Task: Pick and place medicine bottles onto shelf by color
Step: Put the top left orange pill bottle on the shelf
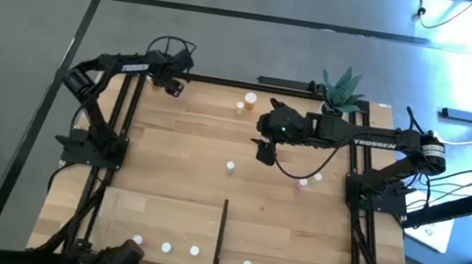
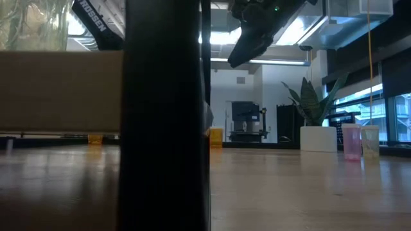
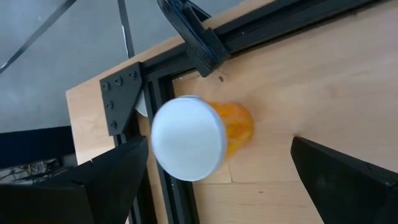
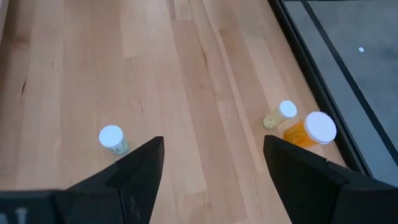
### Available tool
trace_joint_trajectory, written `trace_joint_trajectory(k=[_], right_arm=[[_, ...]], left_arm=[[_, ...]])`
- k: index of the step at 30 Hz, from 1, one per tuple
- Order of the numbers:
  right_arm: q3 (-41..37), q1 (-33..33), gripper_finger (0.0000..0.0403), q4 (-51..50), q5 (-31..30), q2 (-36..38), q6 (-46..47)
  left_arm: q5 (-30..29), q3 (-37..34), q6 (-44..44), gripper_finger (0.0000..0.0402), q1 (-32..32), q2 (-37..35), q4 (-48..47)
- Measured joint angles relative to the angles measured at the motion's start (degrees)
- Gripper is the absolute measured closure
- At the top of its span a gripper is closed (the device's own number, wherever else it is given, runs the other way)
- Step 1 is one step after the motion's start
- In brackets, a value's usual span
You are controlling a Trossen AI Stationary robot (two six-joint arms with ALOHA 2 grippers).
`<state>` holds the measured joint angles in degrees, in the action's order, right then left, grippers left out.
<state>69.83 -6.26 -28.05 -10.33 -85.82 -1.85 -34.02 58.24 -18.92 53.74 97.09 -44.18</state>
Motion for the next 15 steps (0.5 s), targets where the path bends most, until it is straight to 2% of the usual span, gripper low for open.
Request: trace_joint_trajectory(k=[15], right_arm=[[-0.01, -0.01, 0.0125, 0.0, 0.0, 0.0, -0.17]], left_arm=[[1.02, 0.02, 2.18, 0.0013, 0.02, 1.5, -0.12]])
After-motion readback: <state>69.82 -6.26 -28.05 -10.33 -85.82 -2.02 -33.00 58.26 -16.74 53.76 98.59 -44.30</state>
